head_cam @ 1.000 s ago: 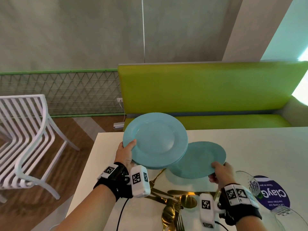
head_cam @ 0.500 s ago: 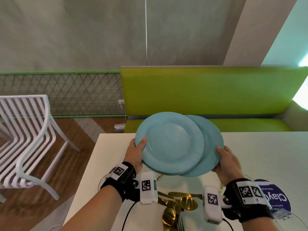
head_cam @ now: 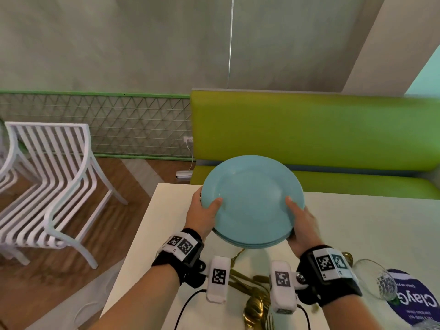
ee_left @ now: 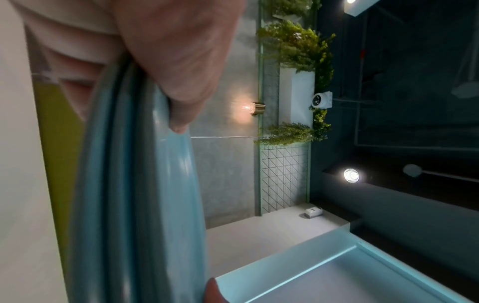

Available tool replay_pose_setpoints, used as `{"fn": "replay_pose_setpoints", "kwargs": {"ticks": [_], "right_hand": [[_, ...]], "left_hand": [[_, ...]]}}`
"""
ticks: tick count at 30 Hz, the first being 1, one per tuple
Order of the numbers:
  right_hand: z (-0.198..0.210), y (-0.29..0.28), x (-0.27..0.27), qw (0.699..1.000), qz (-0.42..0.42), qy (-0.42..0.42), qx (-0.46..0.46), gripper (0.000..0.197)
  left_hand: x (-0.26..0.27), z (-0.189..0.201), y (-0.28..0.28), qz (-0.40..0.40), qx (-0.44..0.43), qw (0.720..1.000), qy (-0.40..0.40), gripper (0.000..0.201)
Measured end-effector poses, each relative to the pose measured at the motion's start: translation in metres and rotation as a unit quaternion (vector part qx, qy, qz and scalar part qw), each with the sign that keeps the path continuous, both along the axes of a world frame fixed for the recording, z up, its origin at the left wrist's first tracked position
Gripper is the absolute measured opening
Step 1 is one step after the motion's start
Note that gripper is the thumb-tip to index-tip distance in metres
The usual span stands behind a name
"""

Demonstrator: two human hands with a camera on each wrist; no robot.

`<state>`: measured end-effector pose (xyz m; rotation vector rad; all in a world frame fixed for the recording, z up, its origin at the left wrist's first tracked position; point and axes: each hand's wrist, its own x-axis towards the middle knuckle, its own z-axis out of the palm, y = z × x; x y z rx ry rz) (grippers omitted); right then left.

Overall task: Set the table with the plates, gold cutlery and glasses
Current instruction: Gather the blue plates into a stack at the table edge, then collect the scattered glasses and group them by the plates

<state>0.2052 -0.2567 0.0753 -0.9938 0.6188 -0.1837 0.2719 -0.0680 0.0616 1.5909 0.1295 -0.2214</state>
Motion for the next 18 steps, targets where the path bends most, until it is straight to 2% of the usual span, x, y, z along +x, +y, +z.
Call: {"fn": "replay_pose_setpoints", "kwargs": {"ticks": [4, 7, 9, 13, 15, 16, 18], "right_hand": [[-0.024, 0.015, 0.023, 1.000, 0.018, 0.020, 0.002, 0.025], [-0.045, 0.030, 0.039, 0.998, 0.035, 0.043, 0.002, 0.019], [-0.061, 0.042, 0.049, 0.996, 0.044, 0.074, -0.023, 0.018], [-0.098, 0.057, 0.063, 0.985, 0.064, 0.150, -0.065, 0.018], [-0.118, 0.063, 0.071, 0.977, 0.081, 0.176, -0.090, 0.015], [-0.126, 0.066, 0.074, 0.974, 0.087, 0.185, -0.100, 0.019], [-0.132, 0.076, 0.077, 0.969, 0.099, 0.195, -0.116, 0.030]], "left_hand": [[0.012, 0.004, 0.021, 0.026, 0.078, 0.997, 0.011, 0.054], [0.022, 0.008, 0.045, 0.091, 0.112, 0.989, 0.036, 0.060], [0.026, 0.006, 0.067, 0.139, 0.127, 0.982, 0.035, 0.054], [0.025, 0.003, 0.100, 0.169, 0.125, 0.976, 0.046, 0.048], [0.022, 0.001, 0.114, 0.179, 0.125, 0.975, 0.048, 0.034], [0.020, -0.001, 0.120, 0.184, 0.126, 0.973, 0.051, 0.027], [0.015, -0.004, 0.129, 0.198, 0.132, 0.969, 0.063, 0.030]]}}
